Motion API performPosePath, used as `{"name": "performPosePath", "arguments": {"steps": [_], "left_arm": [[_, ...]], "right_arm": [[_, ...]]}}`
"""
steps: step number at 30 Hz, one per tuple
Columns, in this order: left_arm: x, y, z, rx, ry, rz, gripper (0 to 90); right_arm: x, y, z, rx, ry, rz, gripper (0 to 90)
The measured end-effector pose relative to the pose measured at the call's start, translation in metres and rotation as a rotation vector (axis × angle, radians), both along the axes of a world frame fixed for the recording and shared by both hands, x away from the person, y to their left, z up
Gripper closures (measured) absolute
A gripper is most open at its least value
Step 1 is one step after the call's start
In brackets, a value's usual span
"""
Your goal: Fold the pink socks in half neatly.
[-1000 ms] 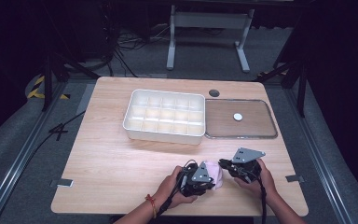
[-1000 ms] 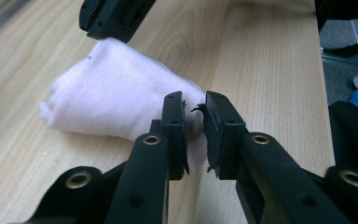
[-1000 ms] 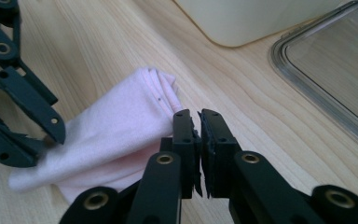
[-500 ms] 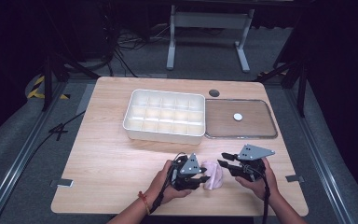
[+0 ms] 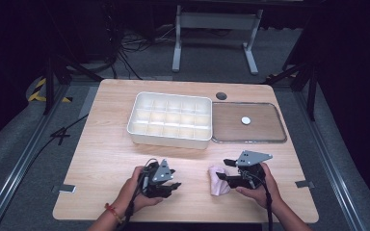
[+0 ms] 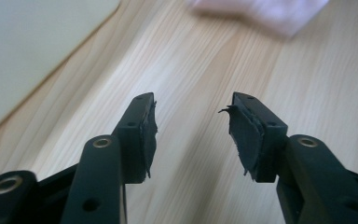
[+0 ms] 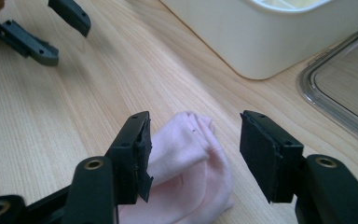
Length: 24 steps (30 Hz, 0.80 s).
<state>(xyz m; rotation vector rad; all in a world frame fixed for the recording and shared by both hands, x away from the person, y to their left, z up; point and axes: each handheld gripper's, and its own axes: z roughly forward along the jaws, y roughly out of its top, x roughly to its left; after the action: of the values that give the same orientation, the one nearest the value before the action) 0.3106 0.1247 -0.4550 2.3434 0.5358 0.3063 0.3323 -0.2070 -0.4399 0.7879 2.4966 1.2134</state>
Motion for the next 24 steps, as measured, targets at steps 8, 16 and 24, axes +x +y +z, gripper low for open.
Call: {"name": "performPosePath", "arguments": {"steps": [8,16,24], "left_arm": [[-0.006,0.057,-0.01,-0.022,0.031,0.115,42.5],[-0.008,0.077,-0.02,0.005,0.042,0.147,33.9],[-0.006,0.085,-0.026,-0.048,0.055,0.165,27.0]], "right_arm": [[0.011,0.003,-0.015,-0.041,0.046,-0.005,43.7],[0.018,-0.001,-0.027,-0.041,0.109,0.0,41.5],[0.027,-0.007,-0.035,0.026,0.228,0.035,51.8]]}}
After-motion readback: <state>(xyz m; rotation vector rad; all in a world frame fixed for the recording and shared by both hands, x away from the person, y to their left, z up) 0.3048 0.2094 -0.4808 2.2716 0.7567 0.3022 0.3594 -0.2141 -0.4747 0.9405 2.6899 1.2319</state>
